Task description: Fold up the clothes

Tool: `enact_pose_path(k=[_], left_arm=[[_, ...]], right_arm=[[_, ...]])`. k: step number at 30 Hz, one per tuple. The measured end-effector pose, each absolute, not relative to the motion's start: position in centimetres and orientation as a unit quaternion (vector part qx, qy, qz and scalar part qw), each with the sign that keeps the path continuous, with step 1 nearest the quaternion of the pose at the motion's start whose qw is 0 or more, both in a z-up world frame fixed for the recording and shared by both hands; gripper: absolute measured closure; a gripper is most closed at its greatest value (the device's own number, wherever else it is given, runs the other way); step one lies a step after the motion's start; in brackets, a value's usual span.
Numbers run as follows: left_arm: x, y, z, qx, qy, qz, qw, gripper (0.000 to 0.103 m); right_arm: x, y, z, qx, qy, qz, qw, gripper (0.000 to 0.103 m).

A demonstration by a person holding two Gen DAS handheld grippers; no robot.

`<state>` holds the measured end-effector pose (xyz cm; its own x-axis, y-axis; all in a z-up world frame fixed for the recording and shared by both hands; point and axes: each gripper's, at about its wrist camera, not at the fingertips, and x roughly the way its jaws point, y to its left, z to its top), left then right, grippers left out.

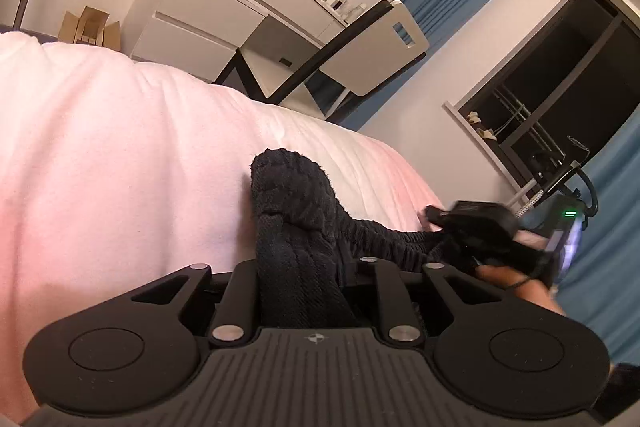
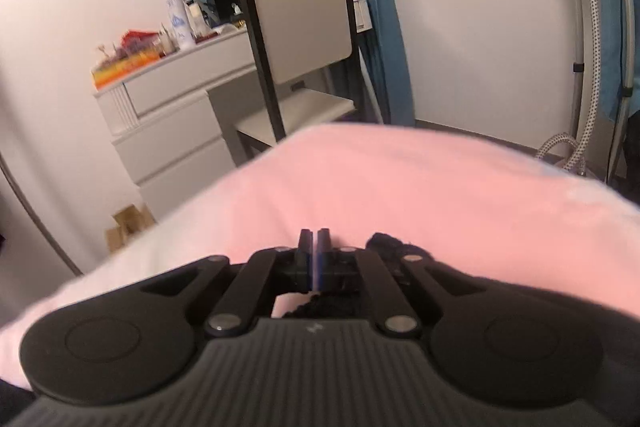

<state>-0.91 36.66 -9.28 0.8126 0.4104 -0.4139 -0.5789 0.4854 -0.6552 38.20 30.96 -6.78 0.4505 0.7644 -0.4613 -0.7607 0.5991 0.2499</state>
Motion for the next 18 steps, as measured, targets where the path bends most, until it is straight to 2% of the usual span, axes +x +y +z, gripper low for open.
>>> enact_pose_path(k=[1,3,5,7,9,12,18], left_arm=[[-1.0,36.9,-9.3,-0.424,0.104,0.291,0.852,0.063],[-1.4,36.9,-9.7,-0.437,0.104,0.287,0.846,0.062],[-1.5,37.0,-9.2,-0.443,0.107,0.287,0.843,0.056],[-1.2,36.9,-8.3,-0.434,0.106,0.292,0.845,0.035],[-1.6,36.2,-7.1,-0.425,0.107,0.291,0.85,0.025],[-2.2,34.6,-4.9,-0.4,0.113,0.287,0.863,0.022],[-4.1,29.9,0.2,-0.338,0.105,0.263,0.897,0.02]], right_arm=[[37.8,30.2,-5.6,0.0,0.266,0.451,0.852,0.097],[36.8,27.6,-3.0,0.001,0.253,0.453,0.855,0.096],[35.7,23.8,0.0,0.009,0.238,0.449,0.861,0.094],[32.9,19.1,2.5,-0.005,0.215,0.435,0.874,0.092],[30.2,13.5,4.5,-0.028,0.191,0.412,0.89,0.091],[26.2,4.6,6.3,-0.044,0.175,0.357,0.917,0.091],[17.8,-12.4,5.6,0.04,0.2,0.248,0.947,0.09]])
